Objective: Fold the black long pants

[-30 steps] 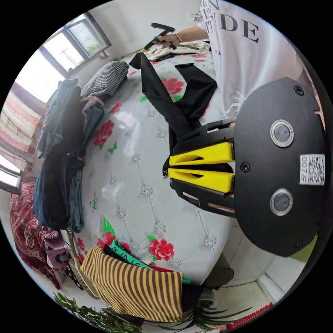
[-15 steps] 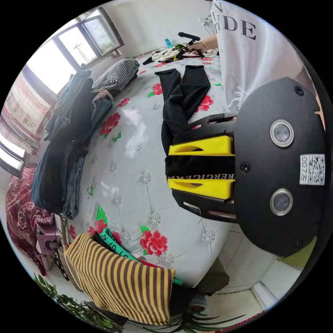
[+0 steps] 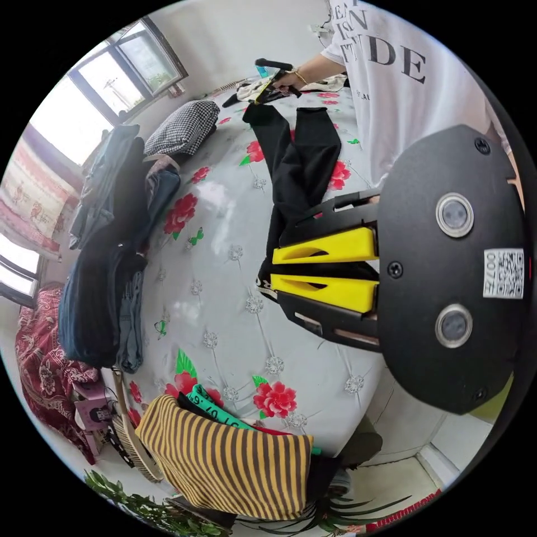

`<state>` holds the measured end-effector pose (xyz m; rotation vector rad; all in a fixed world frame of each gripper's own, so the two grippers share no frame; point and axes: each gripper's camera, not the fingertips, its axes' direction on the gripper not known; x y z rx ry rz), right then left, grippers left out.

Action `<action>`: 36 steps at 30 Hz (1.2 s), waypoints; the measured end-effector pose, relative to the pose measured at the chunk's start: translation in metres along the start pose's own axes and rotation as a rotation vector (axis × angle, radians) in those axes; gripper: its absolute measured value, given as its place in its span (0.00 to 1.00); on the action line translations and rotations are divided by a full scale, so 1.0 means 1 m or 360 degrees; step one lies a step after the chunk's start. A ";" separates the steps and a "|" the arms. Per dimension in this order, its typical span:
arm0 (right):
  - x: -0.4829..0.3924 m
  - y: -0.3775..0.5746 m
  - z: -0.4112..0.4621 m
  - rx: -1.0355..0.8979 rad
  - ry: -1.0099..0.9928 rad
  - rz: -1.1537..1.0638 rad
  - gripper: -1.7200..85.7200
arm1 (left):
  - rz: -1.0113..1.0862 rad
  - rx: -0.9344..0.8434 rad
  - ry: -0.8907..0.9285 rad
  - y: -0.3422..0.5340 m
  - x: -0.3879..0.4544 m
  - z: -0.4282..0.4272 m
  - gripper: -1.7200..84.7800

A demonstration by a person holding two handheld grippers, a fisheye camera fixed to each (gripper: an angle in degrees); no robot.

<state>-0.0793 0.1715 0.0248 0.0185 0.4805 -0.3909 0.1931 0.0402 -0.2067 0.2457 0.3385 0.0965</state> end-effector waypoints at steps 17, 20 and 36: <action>0.073 0.060 -0.032 0.0184 -0.0120 0.0445 0.02 | 0.0022 -0.0081 -0.0278 0.028 0.008 0.060 0.18; 0.069 0.060 -0.029 0.0175 -0.0168 0.0433 0.02 | 0.0185 -0.0244 -0.0422 0.033 0.023 0.102 0.18; 0.127 -0.026 -0.065 0.0437 -0.0240 0.0533 0.02 | -0.0035 0.0175 0.0273 -0.140 -0.015 0.012 0.11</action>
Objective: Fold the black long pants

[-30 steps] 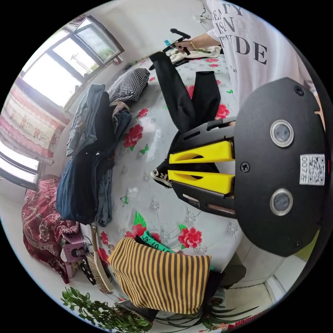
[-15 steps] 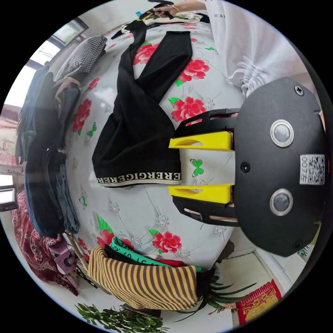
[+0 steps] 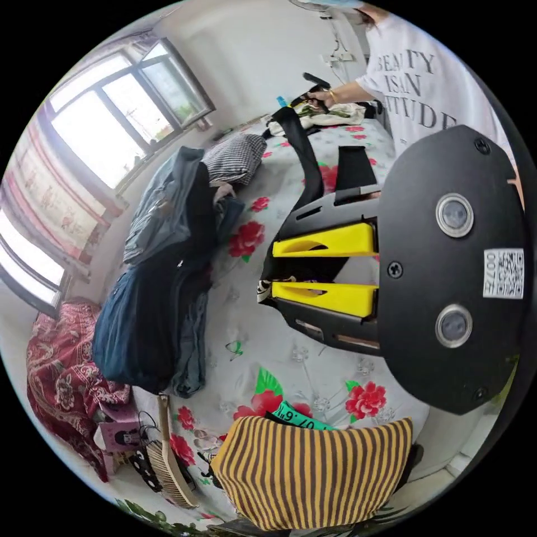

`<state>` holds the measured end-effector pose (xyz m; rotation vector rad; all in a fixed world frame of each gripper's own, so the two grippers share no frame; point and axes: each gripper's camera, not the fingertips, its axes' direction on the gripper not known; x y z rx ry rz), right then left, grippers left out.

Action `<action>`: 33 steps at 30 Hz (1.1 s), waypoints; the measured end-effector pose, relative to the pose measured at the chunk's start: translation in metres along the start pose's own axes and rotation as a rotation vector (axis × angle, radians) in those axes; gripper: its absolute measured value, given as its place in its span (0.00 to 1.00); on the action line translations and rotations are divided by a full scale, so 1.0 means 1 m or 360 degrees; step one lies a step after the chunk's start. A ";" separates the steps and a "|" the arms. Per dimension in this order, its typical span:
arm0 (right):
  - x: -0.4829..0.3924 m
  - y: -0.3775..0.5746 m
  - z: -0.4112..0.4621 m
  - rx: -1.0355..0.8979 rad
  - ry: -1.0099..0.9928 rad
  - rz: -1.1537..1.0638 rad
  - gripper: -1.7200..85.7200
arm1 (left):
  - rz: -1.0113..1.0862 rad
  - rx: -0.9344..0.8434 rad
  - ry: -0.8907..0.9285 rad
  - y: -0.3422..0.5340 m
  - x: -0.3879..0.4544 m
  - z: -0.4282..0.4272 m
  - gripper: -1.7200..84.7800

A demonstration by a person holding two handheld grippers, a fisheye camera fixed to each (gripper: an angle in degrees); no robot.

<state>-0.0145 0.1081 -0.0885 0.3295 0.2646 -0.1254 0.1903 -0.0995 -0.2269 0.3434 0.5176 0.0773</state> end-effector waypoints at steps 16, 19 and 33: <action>-0.071 0.124 0.050 -0.0631 -0.0101 -0.0551 0.09 | -0.0024 -0.0102 -0.0762 0.057 0.030 0.121 0.13; -0.114 0.168 0.053 -0.0826 -0.0239 -0.0787 0.10 | 0.0018 -0.0212 -0.0805 0.081 0.037 0.146 0.13; -0.164 0.207 0.080 -0.1106 -0.0033 -0.1021 0.02 | 0.1246 -0.0768 -0.1692 0.185 0.125 0.267 0.01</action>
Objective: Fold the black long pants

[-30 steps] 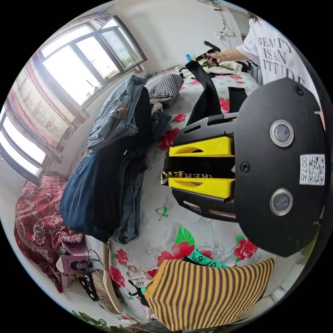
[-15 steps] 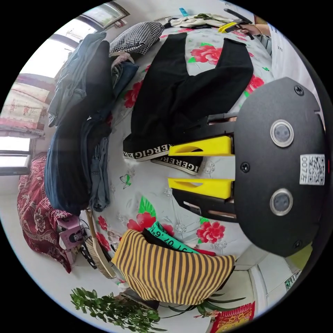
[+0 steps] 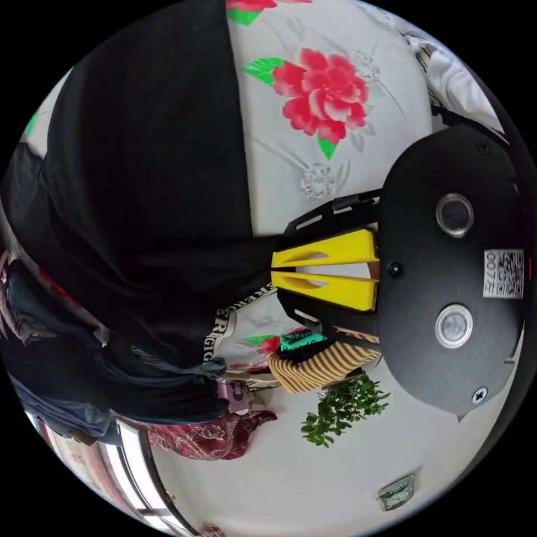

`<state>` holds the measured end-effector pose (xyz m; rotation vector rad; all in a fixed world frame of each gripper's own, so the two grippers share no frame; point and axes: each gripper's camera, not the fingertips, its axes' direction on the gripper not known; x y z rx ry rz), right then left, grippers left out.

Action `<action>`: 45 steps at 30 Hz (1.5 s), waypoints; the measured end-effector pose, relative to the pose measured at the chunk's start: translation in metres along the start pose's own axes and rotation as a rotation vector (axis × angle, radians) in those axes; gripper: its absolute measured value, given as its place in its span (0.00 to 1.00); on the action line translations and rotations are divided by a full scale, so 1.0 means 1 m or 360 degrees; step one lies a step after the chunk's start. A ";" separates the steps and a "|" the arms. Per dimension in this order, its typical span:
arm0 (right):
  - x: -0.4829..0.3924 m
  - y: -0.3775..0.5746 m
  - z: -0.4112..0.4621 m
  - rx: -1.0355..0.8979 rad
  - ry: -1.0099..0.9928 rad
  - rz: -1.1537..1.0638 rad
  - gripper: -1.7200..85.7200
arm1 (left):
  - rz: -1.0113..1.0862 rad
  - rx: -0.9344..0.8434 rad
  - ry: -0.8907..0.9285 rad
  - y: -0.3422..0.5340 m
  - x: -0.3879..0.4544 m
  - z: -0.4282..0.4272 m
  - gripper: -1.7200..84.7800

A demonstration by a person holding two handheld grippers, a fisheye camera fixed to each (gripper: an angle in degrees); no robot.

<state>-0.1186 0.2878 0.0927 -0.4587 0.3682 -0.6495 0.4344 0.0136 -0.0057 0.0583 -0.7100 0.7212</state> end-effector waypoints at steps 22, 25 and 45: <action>0.053 0.060 -0.066 0.0230 0.0339 0.0659 0.09 | -0.1429 0.0167 0.1228 0.259 -0.158 0.050 0.01; 0.054 0.046 -0.042 0.0141 0.0382 0.0635 0.09 | -0.1532 0.0132 0.1281 0.270 -0.167 0.061 0.01; 0.160 0.121 -0.086 0.0406 0.0310 0.1514 0.06 | -0.1388 0.0193 0.1361 0.222 -0.194 0.048 0.03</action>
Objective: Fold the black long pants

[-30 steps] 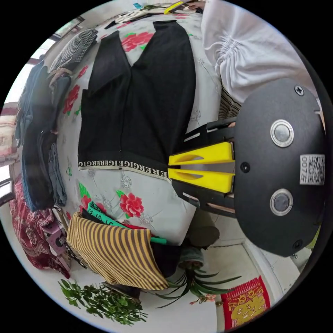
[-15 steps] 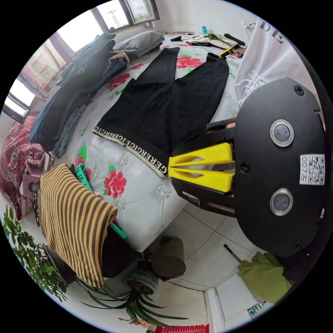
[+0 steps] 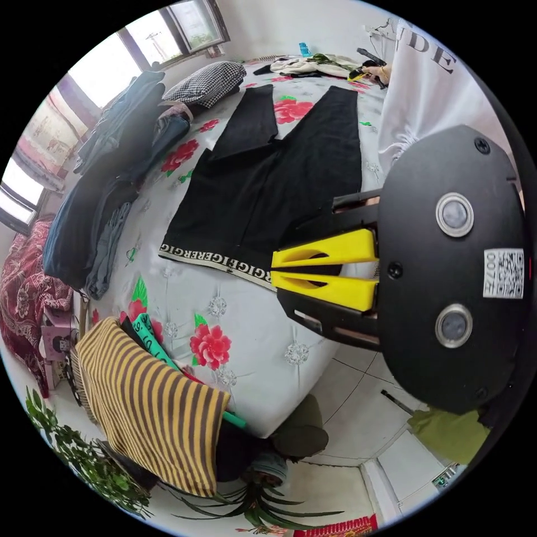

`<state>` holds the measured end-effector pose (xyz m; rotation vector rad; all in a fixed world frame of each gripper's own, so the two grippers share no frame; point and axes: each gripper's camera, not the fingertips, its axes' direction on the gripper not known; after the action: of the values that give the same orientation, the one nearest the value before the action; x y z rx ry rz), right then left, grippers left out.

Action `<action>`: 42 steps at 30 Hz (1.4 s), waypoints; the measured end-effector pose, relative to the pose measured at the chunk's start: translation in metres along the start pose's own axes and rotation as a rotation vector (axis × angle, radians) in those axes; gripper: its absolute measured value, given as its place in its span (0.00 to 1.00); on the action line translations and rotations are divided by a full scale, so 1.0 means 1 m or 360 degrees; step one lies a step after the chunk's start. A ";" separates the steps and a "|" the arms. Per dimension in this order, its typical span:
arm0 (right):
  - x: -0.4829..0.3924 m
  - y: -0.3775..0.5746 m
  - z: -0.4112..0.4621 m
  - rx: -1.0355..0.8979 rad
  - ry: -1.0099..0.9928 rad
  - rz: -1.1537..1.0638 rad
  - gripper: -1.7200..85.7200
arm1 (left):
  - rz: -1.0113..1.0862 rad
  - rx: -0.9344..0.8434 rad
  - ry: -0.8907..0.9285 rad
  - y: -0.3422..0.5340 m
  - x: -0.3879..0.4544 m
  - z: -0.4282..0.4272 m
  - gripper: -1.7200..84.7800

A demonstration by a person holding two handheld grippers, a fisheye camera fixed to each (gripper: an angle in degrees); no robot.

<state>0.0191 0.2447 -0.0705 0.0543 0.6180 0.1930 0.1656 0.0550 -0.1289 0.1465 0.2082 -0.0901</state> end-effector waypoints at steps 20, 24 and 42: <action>-0.284 -0.169 0.143 -0.0249 -0.0171 -0.1031 0.10 | 0.0759 -0.0272 -0.0264 -0.203 0.132 0.105 0.10; -0.277 -0.155 0.141 -0.0188 -0.0146 -0.1070 0.06 | 0.0768 -0.0190 -0.0290 -0.190 0.134 0.103 0.04; -0.090 -0.080 -0.003 0.0081 -0.0356 -0.0585 0.02 | 0.0741 0.0086 0.0117 -0.152 0.110 0.025 0.13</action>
<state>-0.0417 0.1488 -0.0303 0.0103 0.4004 -0.1829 0.2620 -0.1073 -0.1484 0.2491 0.2407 0.3735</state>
